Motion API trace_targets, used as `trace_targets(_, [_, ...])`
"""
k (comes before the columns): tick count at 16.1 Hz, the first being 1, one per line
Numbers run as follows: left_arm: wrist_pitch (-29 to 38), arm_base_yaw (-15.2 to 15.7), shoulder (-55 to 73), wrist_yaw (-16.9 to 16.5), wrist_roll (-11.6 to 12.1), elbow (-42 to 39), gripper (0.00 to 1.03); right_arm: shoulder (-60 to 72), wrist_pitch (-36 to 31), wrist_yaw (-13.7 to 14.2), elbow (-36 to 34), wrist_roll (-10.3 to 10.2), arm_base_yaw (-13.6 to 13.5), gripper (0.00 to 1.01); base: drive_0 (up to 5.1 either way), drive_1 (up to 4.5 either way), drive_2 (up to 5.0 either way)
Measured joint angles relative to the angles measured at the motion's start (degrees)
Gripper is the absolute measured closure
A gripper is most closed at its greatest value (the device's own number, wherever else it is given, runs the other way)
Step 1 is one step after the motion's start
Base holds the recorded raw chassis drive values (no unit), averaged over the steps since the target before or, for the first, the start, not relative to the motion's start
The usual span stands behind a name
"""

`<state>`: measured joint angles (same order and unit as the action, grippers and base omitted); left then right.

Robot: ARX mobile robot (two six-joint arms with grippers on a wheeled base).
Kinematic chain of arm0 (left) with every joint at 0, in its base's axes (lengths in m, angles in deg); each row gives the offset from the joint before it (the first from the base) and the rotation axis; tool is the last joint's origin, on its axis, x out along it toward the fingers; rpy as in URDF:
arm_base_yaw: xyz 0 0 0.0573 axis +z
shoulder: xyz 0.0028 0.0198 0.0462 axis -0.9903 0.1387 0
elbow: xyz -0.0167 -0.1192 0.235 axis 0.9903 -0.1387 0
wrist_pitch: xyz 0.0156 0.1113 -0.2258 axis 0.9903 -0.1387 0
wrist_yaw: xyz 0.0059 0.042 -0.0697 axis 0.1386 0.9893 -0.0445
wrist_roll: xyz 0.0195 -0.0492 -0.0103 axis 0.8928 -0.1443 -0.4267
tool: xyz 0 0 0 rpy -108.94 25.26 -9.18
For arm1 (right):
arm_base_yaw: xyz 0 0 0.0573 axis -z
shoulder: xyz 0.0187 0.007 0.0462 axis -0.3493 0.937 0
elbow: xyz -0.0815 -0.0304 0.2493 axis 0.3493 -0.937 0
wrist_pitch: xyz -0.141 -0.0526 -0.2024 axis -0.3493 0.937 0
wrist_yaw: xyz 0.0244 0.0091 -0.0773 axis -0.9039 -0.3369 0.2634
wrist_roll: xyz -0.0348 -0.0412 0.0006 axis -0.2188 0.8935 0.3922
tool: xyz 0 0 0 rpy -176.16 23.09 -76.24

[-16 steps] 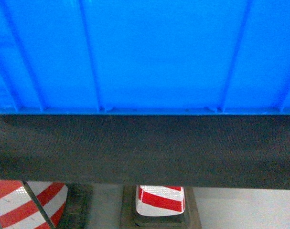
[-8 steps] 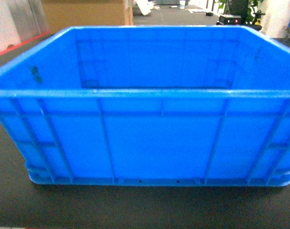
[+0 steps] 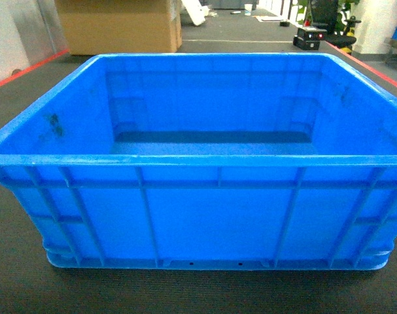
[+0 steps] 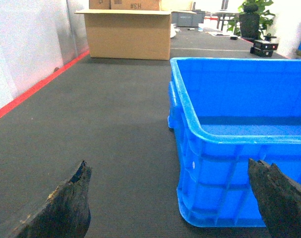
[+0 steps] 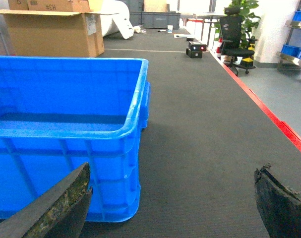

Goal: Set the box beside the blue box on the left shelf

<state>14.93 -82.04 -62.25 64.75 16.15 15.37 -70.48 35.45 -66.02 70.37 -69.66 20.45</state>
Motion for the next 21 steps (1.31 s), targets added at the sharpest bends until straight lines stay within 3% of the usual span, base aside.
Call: trace_targets(21, [0.0, 0.0, 0.0, 0.0, 0.0, 0.0, 0.05, 0.0, 0.0, 0.0, 0.0, 0.0, 0.0, 0.03, 0.0, 0.0, 0.0])
